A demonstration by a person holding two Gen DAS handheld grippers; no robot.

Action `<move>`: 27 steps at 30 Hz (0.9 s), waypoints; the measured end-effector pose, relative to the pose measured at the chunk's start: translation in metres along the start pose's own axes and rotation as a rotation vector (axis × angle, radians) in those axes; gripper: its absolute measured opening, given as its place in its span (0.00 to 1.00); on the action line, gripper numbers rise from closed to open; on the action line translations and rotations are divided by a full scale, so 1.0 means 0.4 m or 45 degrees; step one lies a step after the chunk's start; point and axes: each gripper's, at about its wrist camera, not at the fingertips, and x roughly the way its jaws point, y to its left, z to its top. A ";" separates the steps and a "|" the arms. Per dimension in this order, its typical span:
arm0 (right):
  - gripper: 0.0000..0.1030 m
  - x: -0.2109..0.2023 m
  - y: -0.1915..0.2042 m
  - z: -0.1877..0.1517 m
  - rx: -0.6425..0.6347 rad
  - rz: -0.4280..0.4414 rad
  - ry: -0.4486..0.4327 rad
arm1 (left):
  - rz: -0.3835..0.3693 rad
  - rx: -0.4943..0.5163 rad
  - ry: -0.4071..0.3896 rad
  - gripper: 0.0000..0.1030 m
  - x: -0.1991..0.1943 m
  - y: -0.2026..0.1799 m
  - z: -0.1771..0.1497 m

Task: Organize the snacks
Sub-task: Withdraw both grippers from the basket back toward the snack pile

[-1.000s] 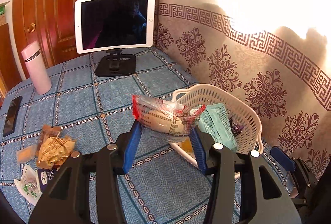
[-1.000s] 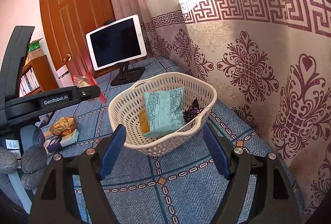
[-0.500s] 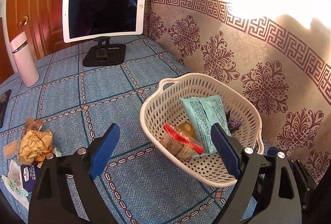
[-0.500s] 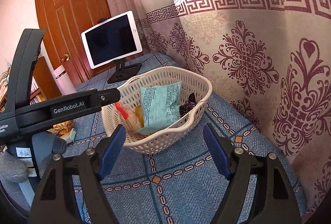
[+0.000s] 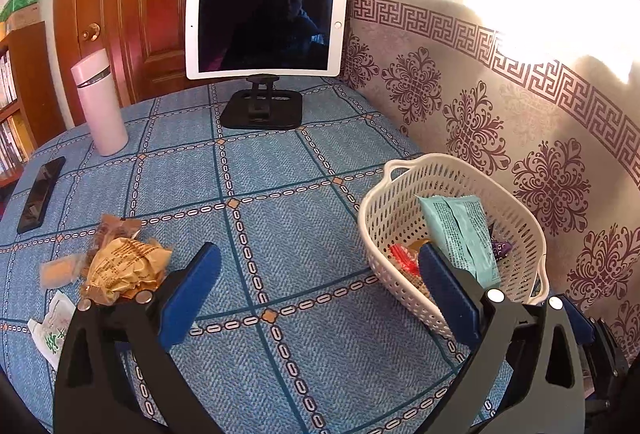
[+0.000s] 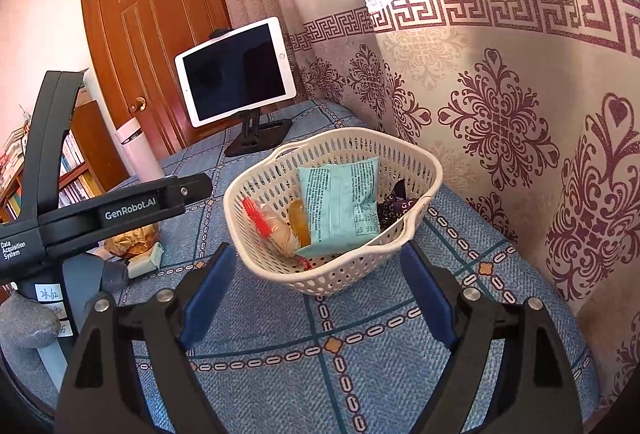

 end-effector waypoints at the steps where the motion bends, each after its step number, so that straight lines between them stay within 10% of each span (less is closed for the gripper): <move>1: 0.82 0.000 0.005 0.000 -0.003 0.009 0.005 | 0.015 -0.002 -0.005 0.97 -0.004 0.007 -0.002; 27: 0.85 0.005 0.147 -0.034 -0.104 0.125 0.094 | 0.261 -0.135 -0.064 0.97 -0.113 0.230 -0.067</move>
